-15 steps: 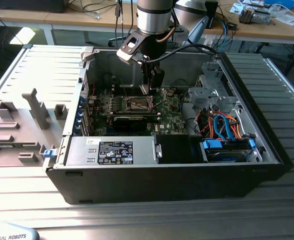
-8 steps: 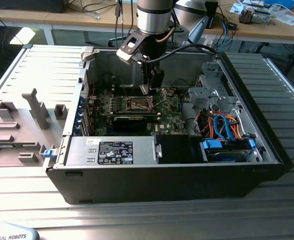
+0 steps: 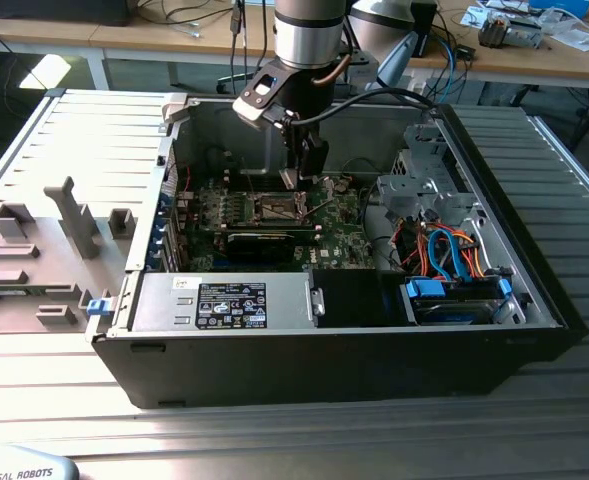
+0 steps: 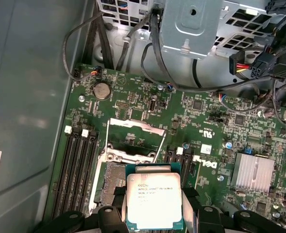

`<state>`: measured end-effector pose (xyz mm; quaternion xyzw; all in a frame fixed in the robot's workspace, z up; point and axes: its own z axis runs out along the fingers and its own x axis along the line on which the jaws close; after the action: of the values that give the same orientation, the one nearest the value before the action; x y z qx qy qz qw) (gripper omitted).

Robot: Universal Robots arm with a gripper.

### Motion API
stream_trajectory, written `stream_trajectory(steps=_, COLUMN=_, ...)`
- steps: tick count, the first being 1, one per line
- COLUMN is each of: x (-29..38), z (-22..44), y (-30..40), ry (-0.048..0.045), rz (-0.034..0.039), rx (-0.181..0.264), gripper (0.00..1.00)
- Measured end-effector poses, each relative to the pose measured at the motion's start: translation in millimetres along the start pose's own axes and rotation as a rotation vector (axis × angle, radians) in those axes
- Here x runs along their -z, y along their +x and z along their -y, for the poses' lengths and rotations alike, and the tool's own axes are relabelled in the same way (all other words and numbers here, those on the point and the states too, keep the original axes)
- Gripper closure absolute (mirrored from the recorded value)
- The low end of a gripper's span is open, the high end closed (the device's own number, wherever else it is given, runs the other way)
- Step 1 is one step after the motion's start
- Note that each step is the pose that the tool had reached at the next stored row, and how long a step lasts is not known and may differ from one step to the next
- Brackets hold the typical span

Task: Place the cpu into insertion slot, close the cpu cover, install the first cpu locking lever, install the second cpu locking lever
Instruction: 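Place the cpu into insertion slot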

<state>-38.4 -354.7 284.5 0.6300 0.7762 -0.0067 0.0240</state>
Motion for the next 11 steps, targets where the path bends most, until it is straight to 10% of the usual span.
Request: stream_trajectory(steps=11, x=0.0, z=0.0, y=0.0, ry=0.0005, rz=0.0002, rx=-0.011, gripper=0.46)
